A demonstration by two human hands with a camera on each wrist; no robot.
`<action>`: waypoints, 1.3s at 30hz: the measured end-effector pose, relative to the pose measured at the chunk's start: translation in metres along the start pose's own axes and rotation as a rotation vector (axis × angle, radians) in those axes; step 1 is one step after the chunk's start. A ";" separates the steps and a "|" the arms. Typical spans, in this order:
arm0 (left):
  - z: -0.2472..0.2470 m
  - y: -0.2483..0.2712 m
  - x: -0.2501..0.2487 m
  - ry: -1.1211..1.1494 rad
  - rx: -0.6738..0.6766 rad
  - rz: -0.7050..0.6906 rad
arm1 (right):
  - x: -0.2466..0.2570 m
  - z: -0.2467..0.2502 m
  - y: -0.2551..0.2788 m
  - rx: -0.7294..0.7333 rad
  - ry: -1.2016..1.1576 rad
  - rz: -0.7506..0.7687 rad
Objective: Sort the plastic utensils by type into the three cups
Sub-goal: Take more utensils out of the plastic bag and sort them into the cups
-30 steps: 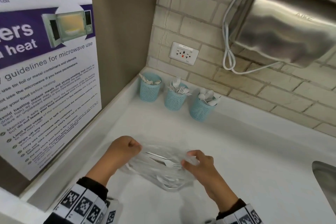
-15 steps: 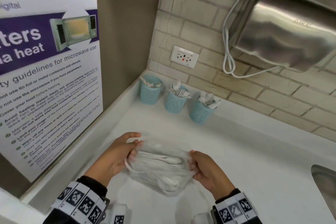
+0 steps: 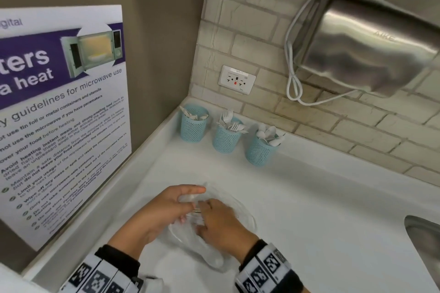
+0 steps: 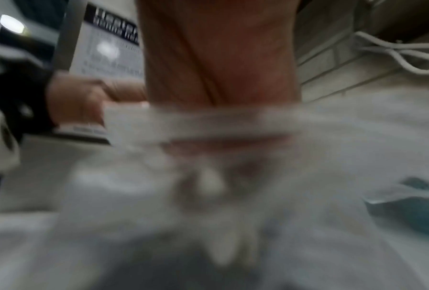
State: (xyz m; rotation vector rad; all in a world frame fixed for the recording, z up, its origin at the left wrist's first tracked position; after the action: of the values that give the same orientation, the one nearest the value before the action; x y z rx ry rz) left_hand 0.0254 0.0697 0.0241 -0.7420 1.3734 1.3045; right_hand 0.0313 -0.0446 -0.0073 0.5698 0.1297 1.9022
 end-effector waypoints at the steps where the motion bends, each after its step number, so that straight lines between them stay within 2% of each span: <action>1: 0.001 0.001 0.000 -0.002 -0.005 -0.001 | -0.005 -0.002 -0.004 0.050 0.070 -0.057; 3: 0.004 0.002 0.000 0.001 -0.020 -0.002 | -0.011 0.000 -0.010 0.101 0.082 -0.085; 7: 0.009 0.004 0.002 0.012 -0.032 -0.006 | -0.013 0.009 -0.014 0.074 0.061 -0.049; 13: 0.010 0.000 0.005 0.024 -0.046 -0.003 | -0.008 0.017 -0.011 -0.102 0.051 0.000; 18: 0.009 0.000 0.004 0.020 -0.060 -0.010 | -0.015 0.025 -0.004 -0.193 -0.001 0.028; 25: 0.008 0.001 0.001 0.009 -0.056 -0.018 | -0.017 0.024 0.001 -0.205 -0.022 0.062; 31: 0.007 0.002 0.000 0.011 -0.048 -0.026 | -0.007 0.002 0.000 -0.106 0.064 0.100; 34: 0.010 0.003 0.000 0.018 -0.049 -0.019 | -0.006 0.005 -0.002 -0.143 0.054 0.106; 39: 0.011 0.004 -0.001 0.054 -0.065 -0.026 | -0.008 0.029 0.005 -0.265 -0.126 0.109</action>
State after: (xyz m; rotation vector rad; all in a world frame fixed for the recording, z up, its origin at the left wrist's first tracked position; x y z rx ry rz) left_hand 0.0253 0.0809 0.0276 -0.8421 1.3650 1.3225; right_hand 0.0425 -0.0591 0.0172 0.5219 -0.2363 1.9433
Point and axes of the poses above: each hand's wrist, its own y-axis away from the middle knuckle, its own z-axis out of the back of the hand, x = y × z, the point moved 7 cm from there along -y, towards the middle knuckle, and after that the axes turned 3 degrees about -y, right-handed, at the moved point
